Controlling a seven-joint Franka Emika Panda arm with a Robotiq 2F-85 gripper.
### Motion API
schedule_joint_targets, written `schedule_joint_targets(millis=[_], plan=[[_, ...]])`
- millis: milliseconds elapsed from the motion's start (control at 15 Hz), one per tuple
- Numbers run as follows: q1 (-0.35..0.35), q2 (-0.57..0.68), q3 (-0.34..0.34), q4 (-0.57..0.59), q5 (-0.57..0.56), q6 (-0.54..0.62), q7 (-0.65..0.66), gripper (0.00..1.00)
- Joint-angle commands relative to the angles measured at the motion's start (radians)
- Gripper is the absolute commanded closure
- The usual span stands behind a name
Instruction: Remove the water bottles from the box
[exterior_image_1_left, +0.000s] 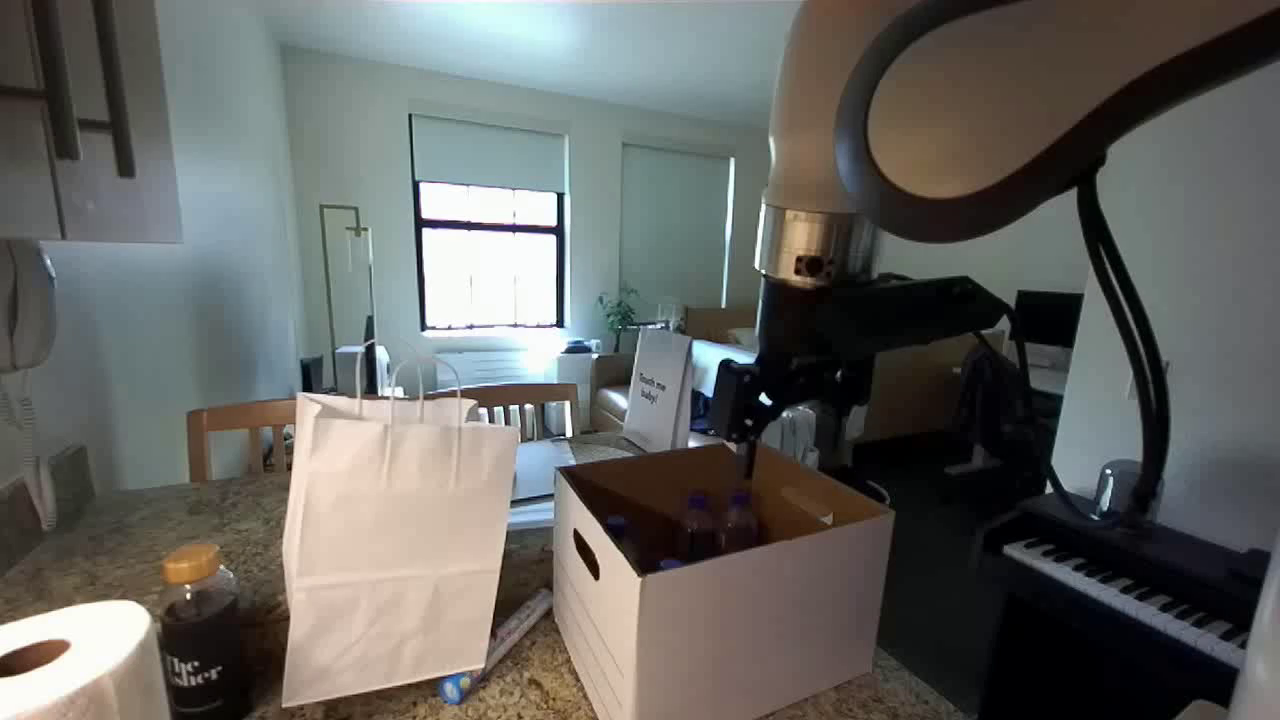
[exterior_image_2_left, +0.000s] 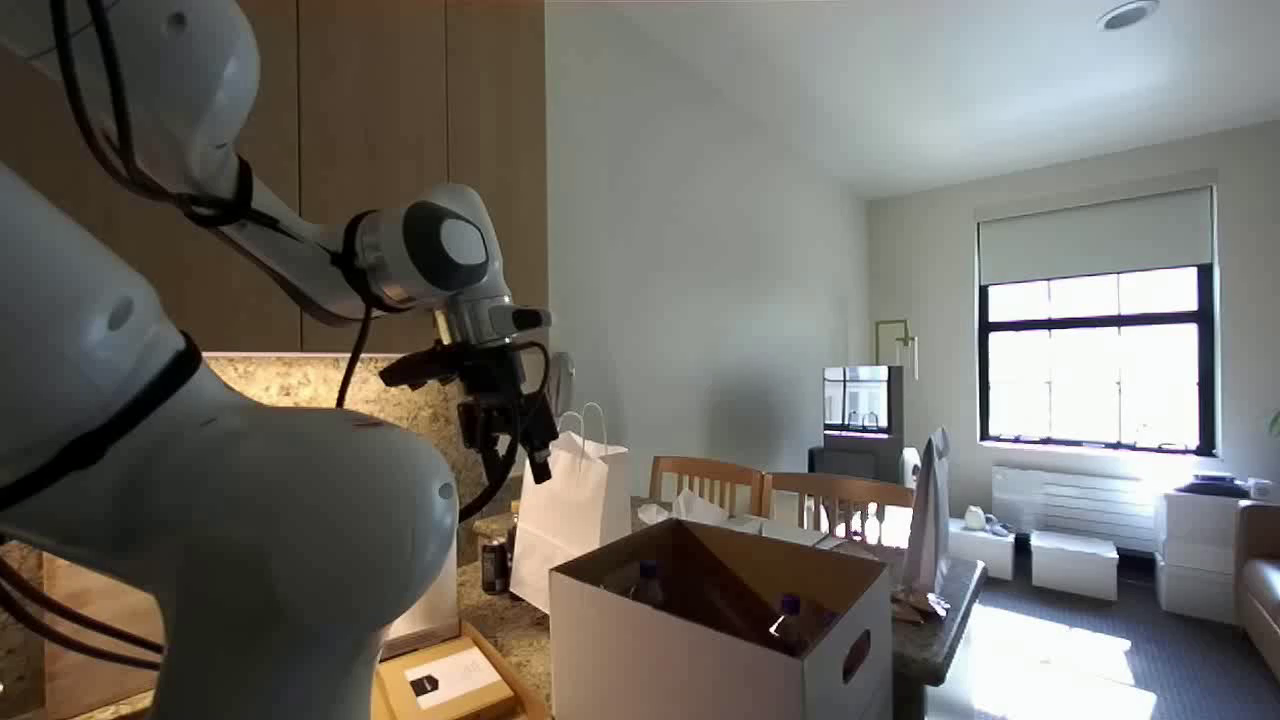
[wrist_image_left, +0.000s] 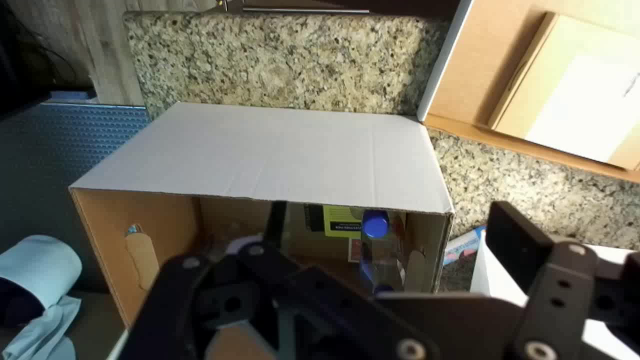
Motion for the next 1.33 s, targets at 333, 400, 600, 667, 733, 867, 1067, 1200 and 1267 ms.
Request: schedule_joint_targets(millis=[333,400,600,667,733,867,1067,1200,1267], plan=[[0.009,0.011,-0.011,-0.028,-0.01,-0.005,0.007,0.0],[0.009,0.011,-0.011,-0.028,-0.01,-0.005,0.007,0.0],[0.009,0.011,-0.011,-0.028,-0.01,-0.005,0.007,0.0],[0.009,0.011,-0.011,-0.028,-0.01,-0.005,0.007,0.0],[0.009,0.011,-0.011,-0.028,-0.01,-0.005,0.007,0.0],[0.009,0.011,-0.011,-0.028,-0.01,-0.005,0.007,0.0],[0.009,0.011,-0.011,-0.028,-0.01,-0.005,0.007,0.0],[0.009,0.011,-0.011,-0.028,-0.01,-0.005,0.007,0.0],[0.009,0.011,-0.011,-0.028,-0.01,-0.005,0.007,0.0]])
